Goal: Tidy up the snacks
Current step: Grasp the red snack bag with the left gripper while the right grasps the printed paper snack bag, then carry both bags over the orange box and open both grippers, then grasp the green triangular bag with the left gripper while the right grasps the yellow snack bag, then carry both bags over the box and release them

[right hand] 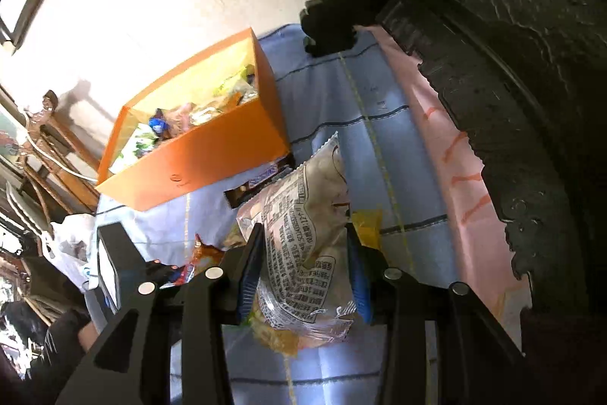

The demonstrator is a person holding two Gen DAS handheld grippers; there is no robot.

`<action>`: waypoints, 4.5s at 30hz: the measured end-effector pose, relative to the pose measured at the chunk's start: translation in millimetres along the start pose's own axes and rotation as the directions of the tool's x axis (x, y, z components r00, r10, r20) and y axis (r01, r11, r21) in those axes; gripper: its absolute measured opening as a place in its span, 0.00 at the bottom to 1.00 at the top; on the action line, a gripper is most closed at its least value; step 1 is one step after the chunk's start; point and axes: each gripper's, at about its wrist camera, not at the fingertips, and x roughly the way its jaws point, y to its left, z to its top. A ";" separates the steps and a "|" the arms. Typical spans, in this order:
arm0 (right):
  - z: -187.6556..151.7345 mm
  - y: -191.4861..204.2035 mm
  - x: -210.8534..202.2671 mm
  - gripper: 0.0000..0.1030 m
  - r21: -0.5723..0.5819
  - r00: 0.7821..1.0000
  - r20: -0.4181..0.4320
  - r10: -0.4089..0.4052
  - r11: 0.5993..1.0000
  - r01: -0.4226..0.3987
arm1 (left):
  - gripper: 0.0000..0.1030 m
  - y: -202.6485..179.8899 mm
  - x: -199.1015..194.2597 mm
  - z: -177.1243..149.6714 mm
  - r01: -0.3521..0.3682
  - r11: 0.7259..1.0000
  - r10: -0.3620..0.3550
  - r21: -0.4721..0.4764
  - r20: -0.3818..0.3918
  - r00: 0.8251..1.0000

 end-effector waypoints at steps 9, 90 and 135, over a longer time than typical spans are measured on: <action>40.0 54.5 -37.2 0.40 -0.107 0.982 0.127 0.139 0.986 -0.126 | 0.22 48.9 -137.9 3.1 -0.077 0.991 0.096 -0.111 0.175 0.980; -33.3 4.6 30.8 0.34 -0.059 0.990 -0.051 -0.132 0.990 0.129 | 0.48 -34.8 34.4 -3.5 -0.159 0.983 0.156 -0.089 -0.040 0.987; 150.0 110.7 17.0 0.96 -0.243 0.986 0.164 -0.005 0.969 0.045 | 0.96 161.8 -165.6 141.7 -0.420 0.845 0.482 -0.332 0.131 0.866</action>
